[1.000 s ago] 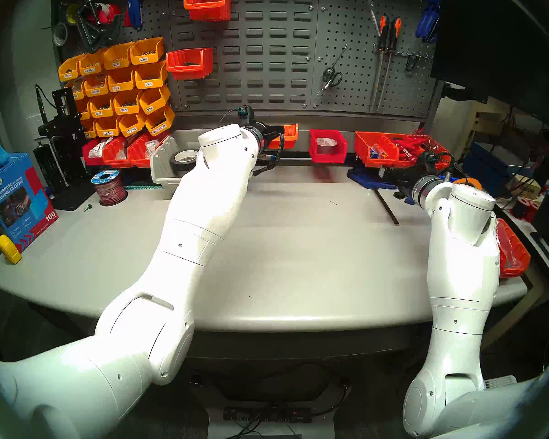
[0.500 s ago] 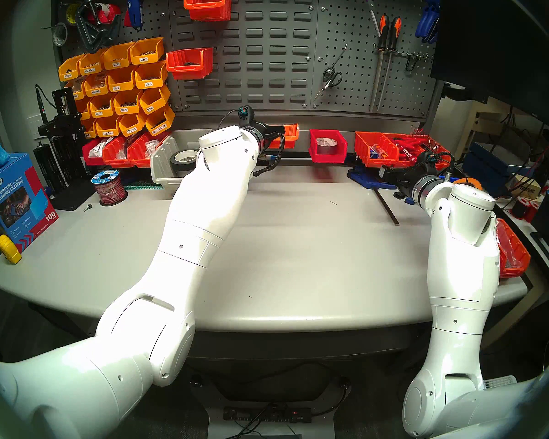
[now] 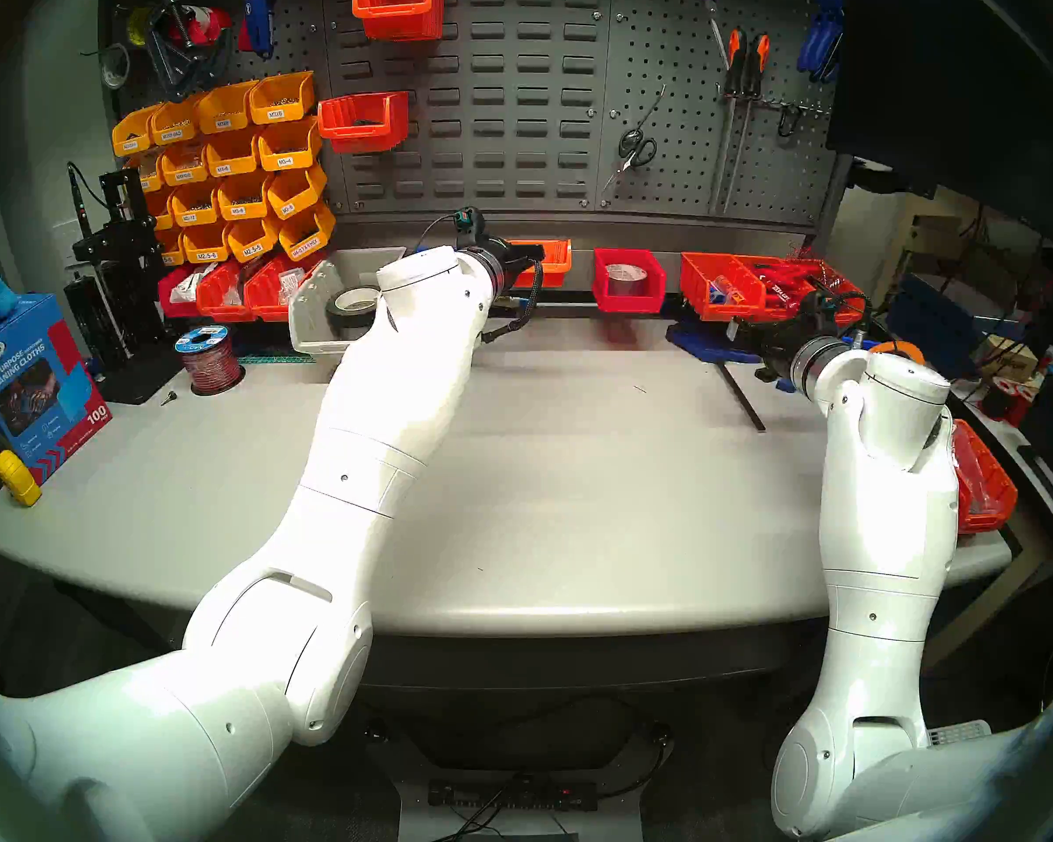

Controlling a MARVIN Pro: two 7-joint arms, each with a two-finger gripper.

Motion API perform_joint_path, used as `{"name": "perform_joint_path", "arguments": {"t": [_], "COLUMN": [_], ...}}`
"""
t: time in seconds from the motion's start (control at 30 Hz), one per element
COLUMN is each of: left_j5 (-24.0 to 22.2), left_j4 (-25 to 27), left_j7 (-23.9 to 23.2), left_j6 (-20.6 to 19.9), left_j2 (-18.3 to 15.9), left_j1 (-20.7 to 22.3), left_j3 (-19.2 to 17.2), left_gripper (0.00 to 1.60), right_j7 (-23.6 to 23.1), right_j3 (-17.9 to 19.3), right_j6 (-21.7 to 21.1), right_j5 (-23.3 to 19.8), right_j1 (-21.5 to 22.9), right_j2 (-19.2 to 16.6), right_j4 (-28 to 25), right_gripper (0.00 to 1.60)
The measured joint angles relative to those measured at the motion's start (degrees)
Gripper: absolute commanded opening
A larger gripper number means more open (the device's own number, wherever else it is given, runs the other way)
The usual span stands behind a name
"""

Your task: Hang all the unorganized tool boxes onto the wall

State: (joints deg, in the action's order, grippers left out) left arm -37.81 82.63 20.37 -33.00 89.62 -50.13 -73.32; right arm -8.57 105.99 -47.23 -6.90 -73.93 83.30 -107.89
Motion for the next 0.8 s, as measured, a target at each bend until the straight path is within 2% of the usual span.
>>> {"name": "perform_joint_path", "arguments": {"t": [0.8], "left_j5": [0.0], "left_j4": [-3.3], "left_j7": [-3.0], "left_j6": [4.3], "left_j2": [0.9], "left_j1": [-2.6], "left_j3": [-0.1], "left_gripper": [0.0], "right_j7": [-0.2], "right_j3": [0.1], "right_j6": [0.0], "right_j5": [0.3], "right_j1": [0.0], "right_j2": [0.2], "right_j4": [0.0], "right_gripper": [1.6]}}
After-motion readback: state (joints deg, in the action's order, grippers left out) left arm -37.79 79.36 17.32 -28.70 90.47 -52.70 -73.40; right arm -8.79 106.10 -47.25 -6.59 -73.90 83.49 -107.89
